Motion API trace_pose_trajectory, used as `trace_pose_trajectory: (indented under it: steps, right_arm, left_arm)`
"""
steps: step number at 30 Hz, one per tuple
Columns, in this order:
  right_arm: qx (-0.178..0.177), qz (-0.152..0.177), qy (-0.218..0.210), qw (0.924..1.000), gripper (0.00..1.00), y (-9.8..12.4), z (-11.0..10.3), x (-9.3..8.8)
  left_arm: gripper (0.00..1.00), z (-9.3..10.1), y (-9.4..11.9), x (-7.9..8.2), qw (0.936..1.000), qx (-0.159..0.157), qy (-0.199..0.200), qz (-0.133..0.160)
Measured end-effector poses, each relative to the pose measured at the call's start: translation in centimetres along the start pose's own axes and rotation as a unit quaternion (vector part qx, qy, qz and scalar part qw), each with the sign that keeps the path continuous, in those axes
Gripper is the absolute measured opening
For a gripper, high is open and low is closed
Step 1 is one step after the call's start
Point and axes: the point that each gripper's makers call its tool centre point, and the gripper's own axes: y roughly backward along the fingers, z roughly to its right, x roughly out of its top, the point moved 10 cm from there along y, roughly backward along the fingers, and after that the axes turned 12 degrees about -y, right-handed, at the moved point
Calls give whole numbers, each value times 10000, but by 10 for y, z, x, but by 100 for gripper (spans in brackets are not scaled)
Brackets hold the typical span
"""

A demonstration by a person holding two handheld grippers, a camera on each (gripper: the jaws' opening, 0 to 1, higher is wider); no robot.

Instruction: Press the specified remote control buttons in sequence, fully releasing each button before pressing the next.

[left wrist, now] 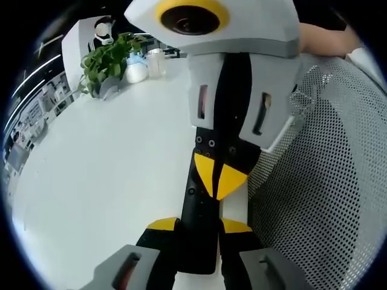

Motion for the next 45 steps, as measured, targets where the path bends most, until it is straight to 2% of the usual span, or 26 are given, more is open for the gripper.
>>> trace_pose_trajectory:
  steps: [10, 16, 24, 36, 45]
  right_arm:
    - [-5, -27, 68, 10000, 0, 1, -1, 1]
    - [39, 5, -10, 10000, 0, 1, 0, 1]
    - [16, 302, -95, 9995, 0, 5, 3, 6]
    - [-124, 278, 173, 9994, 0, 1, 2, 7]
    - [-123, 293, 120, 9994, 0, 0, 3, 7]
  left_arm:
    - [26, 0, 0, 3, 9999, -4, -8, -127]
    - [25, 0, 0, 2, 10000, -21, -36, -82]
    - [25, 1, -2, 3, 10000, -24, -62, -2]
    - [25, 2, -4, 5, 9999, -30, -82, 69]
    - [25, 2, -5, 4, 9999, -25, -77, 94]
